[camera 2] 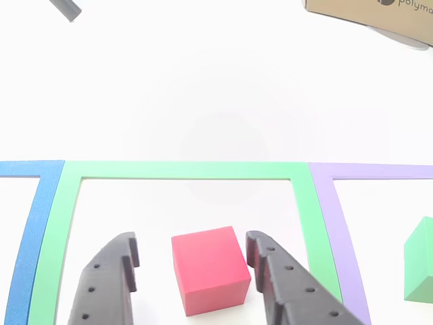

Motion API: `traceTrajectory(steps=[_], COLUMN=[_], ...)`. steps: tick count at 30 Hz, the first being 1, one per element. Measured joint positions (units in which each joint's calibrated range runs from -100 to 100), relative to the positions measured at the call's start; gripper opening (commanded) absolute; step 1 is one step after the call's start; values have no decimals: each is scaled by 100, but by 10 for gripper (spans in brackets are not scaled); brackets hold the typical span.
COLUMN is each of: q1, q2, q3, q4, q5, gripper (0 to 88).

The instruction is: Tower of hanoi

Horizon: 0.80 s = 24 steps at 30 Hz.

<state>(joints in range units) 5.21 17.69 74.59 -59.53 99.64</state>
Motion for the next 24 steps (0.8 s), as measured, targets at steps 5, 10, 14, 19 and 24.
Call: traceTrajectory(steps=[5,10,14,19,24], q1=[0,0,152,468,913], q2=[-8,-633,-1705,-3554,-5471], q3=[0,80,239,257,230], q4=[-32,226,1185,3249,5554], q5=[0,0,0,0,0], gripper=[194,80,4,4,4])
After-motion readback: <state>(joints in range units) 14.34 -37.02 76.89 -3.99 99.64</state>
